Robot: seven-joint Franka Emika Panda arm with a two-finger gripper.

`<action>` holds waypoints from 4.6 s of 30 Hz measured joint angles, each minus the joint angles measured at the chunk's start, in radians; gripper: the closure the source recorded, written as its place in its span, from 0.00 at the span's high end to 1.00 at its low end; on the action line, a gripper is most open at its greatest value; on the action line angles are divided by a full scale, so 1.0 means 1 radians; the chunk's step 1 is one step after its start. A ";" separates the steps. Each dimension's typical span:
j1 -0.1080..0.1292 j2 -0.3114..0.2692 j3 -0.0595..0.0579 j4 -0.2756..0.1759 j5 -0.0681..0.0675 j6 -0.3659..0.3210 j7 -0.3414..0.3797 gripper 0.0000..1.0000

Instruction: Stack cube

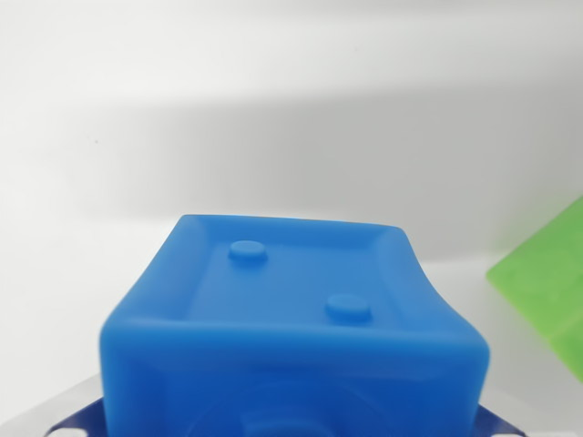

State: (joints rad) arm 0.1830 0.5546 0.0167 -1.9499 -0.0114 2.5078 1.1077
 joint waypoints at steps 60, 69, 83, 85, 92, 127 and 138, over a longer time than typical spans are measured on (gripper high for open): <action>-0.152 -0.213 0.004 -0.138 0.000 -0.075 -0.742 0.00; -0.176 -0.240 0.004 -0.149 0.000 -0.091 -0.855 0.00; -0.193 -0.220 0.004 -0.164 0.000 -0.064 -0.932 0.00; -0.193 -0.205 0.004 -0.165 0.000 -0.050 -0.932 0.00; -0.193 -0.172 0.004 -0.168 0.000 -0.011 -0.932 0.00; -0.191 -0.048 0.001 -0.161 0.000 0.104 -0.932 0.00; -0.191 -0.044 0.001 -0.160 0.000 0.107 -0.932 1.00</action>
State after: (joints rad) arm -0.0077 0.5107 0.0178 -2.1096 -0.0115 2.6144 0.1755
